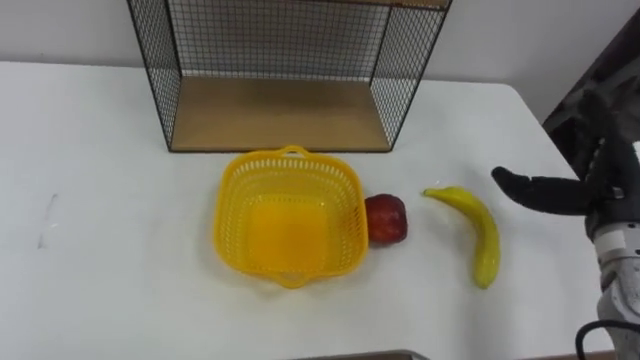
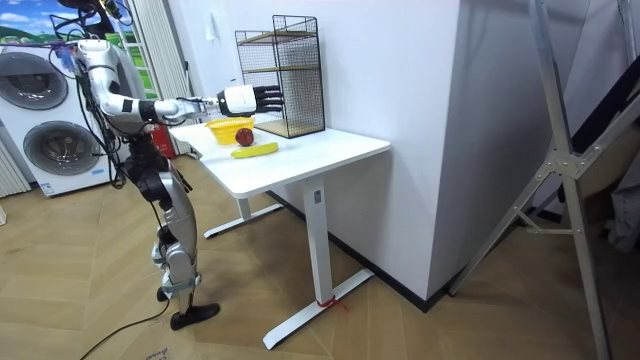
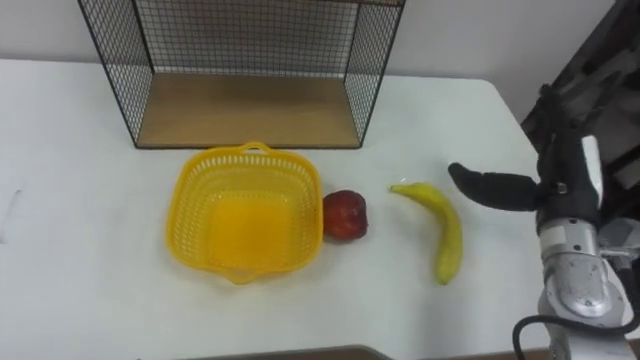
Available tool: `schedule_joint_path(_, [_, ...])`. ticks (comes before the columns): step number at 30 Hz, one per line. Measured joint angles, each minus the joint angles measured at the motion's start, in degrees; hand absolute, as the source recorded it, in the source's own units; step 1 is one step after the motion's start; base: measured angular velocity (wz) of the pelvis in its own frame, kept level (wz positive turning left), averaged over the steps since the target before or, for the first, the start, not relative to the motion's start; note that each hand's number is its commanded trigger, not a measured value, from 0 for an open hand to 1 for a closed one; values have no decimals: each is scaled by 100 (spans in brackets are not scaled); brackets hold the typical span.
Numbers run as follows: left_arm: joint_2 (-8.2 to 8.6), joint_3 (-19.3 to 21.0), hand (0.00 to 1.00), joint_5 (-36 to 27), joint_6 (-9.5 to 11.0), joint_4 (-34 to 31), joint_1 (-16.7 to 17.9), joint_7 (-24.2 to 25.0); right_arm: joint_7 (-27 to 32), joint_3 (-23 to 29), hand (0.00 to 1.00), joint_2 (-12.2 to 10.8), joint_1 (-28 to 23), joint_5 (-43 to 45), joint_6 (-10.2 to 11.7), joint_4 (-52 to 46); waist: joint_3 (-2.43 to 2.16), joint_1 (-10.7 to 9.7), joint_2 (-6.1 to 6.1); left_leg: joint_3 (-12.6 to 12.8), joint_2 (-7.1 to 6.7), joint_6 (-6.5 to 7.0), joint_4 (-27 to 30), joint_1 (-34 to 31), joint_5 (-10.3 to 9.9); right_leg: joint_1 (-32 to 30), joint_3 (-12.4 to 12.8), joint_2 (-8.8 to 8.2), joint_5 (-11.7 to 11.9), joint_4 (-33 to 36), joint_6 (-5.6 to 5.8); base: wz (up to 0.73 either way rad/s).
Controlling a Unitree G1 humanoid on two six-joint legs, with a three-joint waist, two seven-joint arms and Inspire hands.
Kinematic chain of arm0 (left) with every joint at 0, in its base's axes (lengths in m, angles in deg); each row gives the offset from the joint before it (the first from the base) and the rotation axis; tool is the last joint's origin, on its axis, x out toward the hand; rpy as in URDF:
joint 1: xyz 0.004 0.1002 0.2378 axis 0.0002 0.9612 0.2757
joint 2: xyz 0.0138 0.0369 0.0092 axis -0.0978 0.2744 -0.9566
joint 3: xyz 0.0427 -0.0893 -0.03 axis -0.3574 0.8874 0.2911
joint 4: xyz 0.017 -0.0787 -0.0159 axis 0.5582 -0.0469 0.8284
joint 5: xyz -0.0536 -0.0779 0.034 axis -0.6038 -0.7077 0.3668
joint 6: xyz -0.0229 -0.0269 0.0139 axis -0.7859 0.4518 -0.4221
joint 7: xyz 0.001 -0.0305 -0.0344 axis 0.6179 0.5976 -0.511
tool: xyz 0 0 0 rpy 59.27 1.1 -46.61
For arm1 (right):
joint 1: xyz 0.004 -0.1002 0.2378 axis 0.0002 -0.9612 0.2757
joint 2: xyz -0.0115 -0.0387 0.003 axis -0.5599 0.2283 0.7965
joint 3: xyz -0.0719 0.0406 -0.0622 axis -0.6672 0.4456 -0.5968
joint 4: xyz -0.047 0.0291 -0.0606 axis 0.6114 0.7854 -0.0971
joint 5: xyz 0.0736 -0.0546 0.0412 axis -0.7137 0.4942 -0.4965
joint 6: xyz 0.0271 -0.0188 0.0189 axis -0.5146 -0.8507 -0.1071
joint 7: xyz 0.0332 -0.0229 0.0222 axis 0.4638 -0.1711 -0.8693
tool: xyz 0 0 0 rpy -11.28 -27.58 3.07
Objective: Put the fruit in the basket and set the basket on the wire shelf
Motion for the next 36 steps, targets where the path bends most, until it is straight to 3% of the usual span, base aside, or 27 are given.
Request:
schedule_joint_path(4, [-44, -39, 0, 15, -1, 0, 4, -1, -334, -25, 0, 12, 0, 65, -57, 1, 13, 10, 23, -27, 19, 0, 3, 11, 0, 51, -89, 2, 10, -14, -10, 8])
schedule_joint_path(8, [-173, -239, 0, 46, -2, 0, -40, -13, -768, -324, 0, 144, 1, 382, -99, -3, -1, 36, -4, -36, 34, -2, 10, -2, 1, 74, -112, 18, 32, -91, -33, 1])
schedule_joint_path(15, [-220, -359, 0, 45, -2, 2, -75, 32, -1320, -503, 0, 145, 2, 768, -99, -4, -10, 167, -12, -50, 26, 4, 47, -31, 5, 83, -123, 11, 53, -100, -18, 1])
schedule_joint_path(23, [-220, -410, 0, 37, 6, -4, -137, 213, -1626, -798, 0, 143, 21, 1015, -100, -1, 15, 176, 47, -89, 29, 4, 69, -81, 5, 60, -131, 16, 58, -105, -22, 1])
schedule_joint_path(36, [-218, -463, 0, -1, 9, -18, -181, 215, -1887, -944, 0, 133, 2, 1174, -115, 267, 9, 202, 60, -112, 29, 4, 83, -73, 5, 77, -148, 17, 58, -112, -22, 0])
